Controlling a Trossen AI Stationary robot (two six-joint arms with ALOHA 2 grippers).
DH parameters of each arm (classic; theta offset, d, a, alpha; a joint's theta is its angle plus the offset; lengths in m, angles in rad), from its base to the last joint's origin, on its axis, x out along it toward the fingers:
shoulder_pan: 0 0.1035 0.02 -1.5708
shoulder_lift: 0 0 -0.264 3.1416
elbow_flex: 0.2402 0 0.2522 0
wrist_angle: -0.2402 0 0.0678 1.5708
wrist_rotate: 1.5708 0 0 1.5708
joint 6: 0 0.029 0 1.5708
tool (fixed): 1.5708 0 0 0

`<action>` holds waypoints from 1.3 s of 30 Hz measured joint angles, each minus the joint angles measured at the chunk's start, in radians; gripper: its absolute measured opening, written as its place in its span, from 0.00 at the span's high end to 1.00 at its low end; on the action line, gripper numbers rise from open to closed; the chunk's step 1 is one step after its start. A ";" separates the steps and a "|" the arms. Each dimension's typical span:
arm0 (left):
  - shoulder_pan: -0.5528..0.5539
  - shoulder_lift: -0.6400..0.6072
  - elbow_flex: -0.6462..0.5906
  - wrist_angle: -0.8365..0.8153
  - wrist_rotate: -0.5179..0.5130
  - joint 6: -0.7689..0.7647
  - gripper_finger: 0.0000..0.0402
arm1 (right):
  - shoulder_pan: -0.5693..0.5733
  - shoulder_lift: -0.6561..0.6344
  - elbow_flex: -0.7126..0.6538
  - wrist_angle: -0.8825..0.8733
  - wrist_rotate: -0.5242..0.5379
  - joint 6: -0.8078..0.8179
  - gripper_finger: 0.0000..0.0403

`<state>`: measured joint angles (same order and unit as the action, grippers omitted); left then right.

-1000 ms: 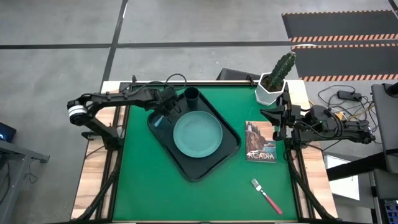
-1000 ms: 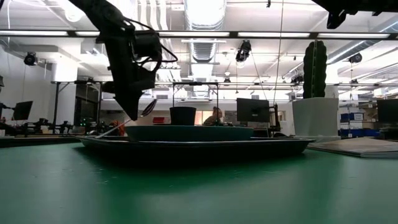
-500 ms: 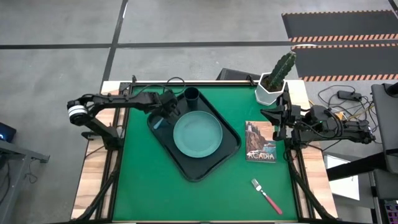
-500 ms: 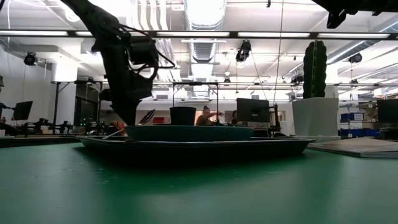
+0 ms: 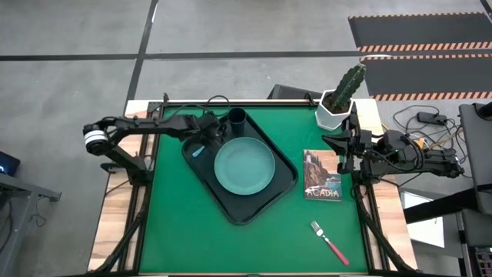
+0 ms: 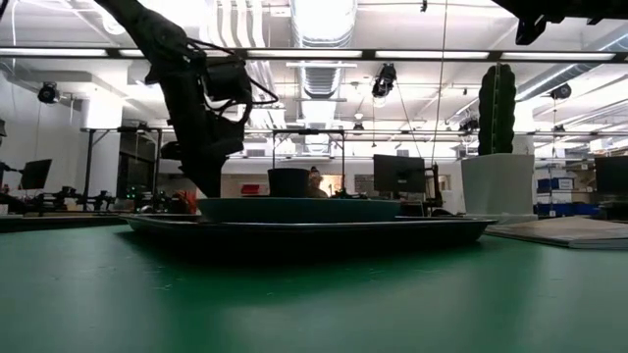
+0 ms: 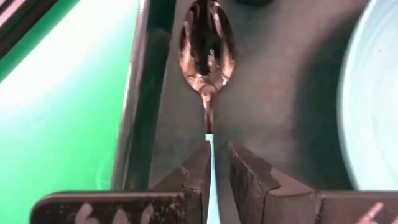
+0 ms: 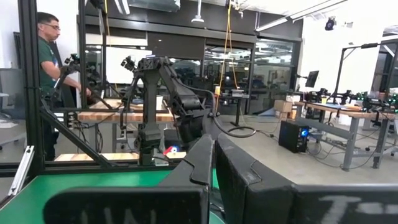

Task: Pick and place plate/cup/fork/spoon on tray
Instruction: Put the blue spoon on the black serving tray to the left of the blue plate, then put the pink fork on the black serving tray to the right of the blue plate

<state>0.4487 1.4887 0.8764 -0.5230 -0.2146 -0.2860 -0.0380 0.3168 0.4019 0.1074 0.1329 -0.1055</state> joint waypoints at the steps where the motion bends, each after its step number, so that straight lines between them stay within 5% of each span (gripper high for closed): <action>1: -0.006 0.000 0.000 0.000 0.000 -0.006 0.91 | 0.000 0.000 0.000 0.000 0.000 0.000 0.98; 16: -0.341 -0.198 -0.001 0.255 -0.067 0.035 0.91 | 0.000 0.000 0.000 -0.027 -0.001 0.008 0.98; 23: -0.490 -0.229 -0.016 0.562 -0.082 0.210 0.91 | 0.000 0.007 0.000 -0.067 -0.104 0.280 0.98; 28: -0.526 -0.214 -0.019 0.704 -0.082 0.275 0.91 | 0.035 0.058 -0.001 -0.067 -0.320 0.482 0.98; 39: -0.531 -0.182 -0.019 0.730 -0.079 0.267 0.91 | 0.279 0.359 0.031 0.064 -0.226 0.612 0.98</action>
<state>-0.0827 1.3067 0.8574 0.2066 -0.2934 -0.0189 0.2406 0.6757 0.4334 0.1712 -0.0931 0.5068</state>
